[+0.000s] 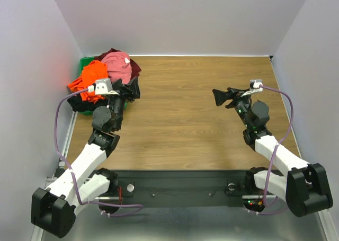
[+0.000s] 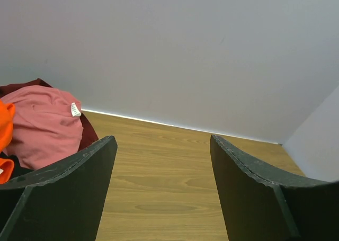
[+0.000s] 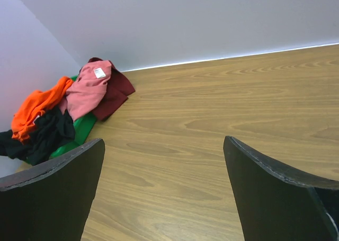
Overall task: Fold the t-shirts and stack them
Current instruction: Grab the tshirt from the pile
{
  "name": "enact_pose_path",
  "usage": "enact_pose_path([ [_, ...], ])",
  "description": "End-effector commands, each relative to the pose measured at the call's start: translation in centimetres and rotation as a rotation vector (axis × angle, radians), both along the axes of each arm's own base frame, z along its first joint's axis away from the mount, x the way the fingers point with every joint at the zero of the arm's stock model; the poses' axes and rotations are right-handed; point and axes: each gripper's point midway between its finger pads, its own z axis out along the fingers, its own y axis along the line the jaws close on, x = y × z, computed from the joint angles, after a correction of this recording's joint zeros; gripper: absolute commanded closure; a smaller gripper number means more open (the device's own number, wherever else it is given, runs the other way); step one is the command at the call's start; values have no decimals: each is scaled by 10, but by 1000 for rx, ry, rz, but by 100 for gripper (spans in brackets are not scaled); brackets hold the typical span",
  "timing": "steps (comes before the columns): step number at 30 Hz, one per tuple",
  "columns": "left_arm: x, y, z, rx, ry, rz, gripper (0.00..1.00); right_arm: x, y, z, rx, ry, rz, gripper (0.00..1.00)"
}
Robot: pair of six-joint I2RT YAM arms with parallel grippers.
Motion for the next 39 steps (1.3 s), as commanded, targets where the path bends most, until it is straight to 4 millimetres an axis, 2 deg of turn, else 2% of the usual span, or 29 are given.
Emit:
enact_pose_path([
  [1, -6, 7, 21, -28, -71, 27, 17, -2, -1, 21, 3, -77, -8, 0],
  [5, -4, 6, 19, -20, -68, 26, 16, -2, -2, 23, 4, -81, -11, 0],
  [13, 14, 3, 7, 37, 18, 55, 14, -2, -3, 23, 4, -78, -24, 0],
  [16, 24, 29, 5, 49, 83, 215, 12, 0, -6, 22, 4, -72, -39, 0],
  [17, 27, 35, -4, 53, 115, 261, 12, 0, -6, 21, 3, -69, -39, 0],
  [18, 30, 42, -1, 51, 125, 305, 10, 0, -6, 21, 3, -69, -41, 0],
  [19, 37, 52, -16, 80, 178, 379, 8, 0, -6, 20, 2, -65, -41, 0],
  [20, 42, 54, -15, 88, 193, 406, 7, 1, -6, 21, 2, -64, -41, 0],
  [22, 58, 64, -40, 134, 295, 463, 6, 1, -7, 20, 3, -61, -48, 0],
  [23, 64, 68, -37, 126, 304, 481, 6, 1, -8, 20, 3, -61, -53, 0],
  [24, 73, 83, -50, 130, 341, 525, 6, 1, -9, 20, 6, -62, -55, 0],
  [26, 84, 92, -57, 91, 357, 505, 6, 0, -9, 20, 4, -61, -59, 0],
  [27, 92, 107, -63, 58, 367, 497, 6, -1, -10, 20, 8, -61, -60, 0],
  [33, 107, 145, -67, 45, 403, 623, 6, -2, -9, 21, 7, -63, -55, 0],
  [35, 115, 157, -82, 45, 446, 654, 6, -2, -7, 21, 6, -60, -44, 0],
  [36, 117, 169, -83, 19, 447, 679, 6, -2, -6, 21, 7, -60, -38, 0],
  [39, 132, 185, -112, 5, 497, 698, 5, -3, -5, 23, 7, -61, -30, 0],
])
